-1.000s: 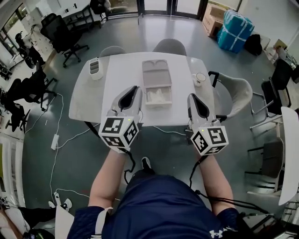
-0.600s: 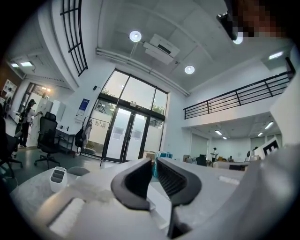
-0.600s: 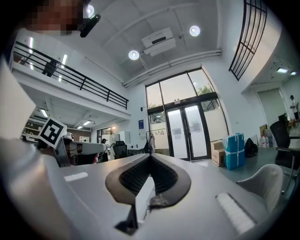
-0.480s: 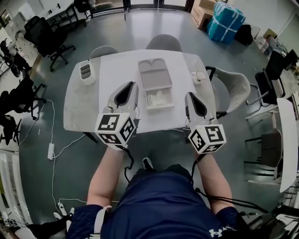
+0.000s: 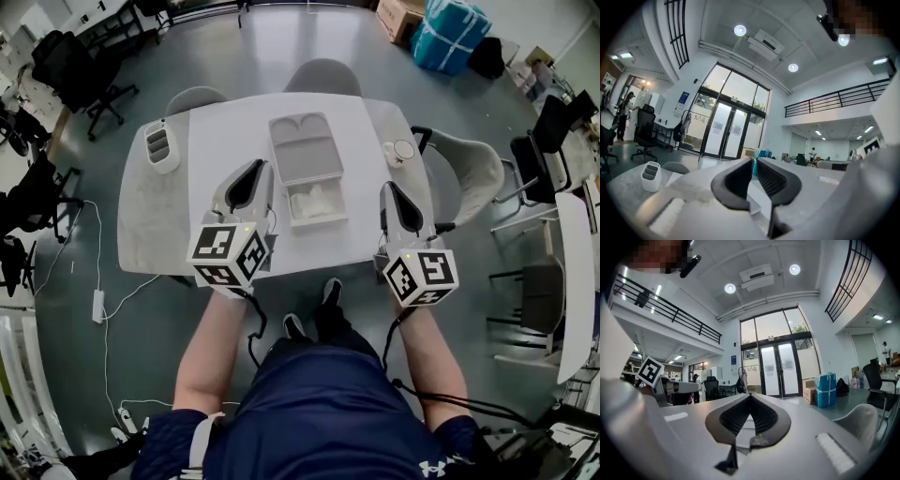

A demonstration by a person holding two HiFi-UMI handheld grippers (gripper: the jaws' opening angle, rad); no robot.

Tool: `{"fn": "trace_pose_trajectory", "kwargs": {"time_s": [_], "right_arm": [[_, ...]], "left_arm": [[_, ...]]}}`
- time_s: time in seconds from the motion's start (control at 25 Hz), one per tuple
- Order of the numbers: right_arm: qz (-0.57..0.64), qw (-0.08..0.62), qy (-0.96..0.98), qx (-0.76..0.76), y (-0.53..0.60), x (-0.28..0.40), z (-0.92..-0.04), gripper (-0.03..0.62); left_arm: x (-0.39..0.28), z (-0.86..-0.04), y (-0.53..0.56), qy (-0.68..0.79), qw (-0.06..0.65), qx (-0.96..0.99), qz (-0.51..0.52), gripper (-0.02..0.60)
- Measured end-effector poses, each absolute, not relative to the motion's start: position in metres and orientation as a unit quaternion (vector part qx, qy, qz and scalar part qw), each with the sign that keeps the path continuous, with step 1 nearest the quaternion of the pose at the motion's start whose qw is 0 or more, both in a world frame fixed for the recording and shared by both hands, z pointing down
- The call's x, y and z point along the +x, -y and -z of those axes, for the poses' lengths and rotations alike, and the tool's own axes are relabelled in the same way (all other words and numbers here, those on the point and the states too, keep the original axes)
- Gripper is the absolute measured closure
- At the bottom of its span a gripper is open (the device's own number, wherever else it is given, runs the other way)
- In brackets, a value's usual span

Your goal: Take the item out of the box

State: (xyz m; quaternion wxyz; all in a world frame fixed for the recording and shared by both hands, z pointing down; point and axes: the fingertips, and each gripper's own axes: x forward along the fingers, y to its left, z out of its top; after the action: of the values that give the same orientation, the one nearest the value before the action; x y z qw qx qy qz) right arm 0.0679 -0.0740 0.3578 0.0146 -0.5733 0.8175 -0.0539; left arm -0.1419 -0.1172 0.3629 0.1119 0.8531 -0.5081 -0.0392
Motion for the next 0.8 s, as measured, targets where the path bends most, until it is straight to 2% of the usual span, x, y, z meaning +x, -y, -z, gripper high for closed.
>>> {"fn": "trace_pose_trajectory", "kwargs": {"time_s": [0.8], "right_arm": [[0.092,0.029,-0.855,-0.510,0.215,0.093,-0.365,0.592]], "left_arm": [[-0.117,-0.355,0.219,0.567,0.089,0.819,0.009,0.545]]}}
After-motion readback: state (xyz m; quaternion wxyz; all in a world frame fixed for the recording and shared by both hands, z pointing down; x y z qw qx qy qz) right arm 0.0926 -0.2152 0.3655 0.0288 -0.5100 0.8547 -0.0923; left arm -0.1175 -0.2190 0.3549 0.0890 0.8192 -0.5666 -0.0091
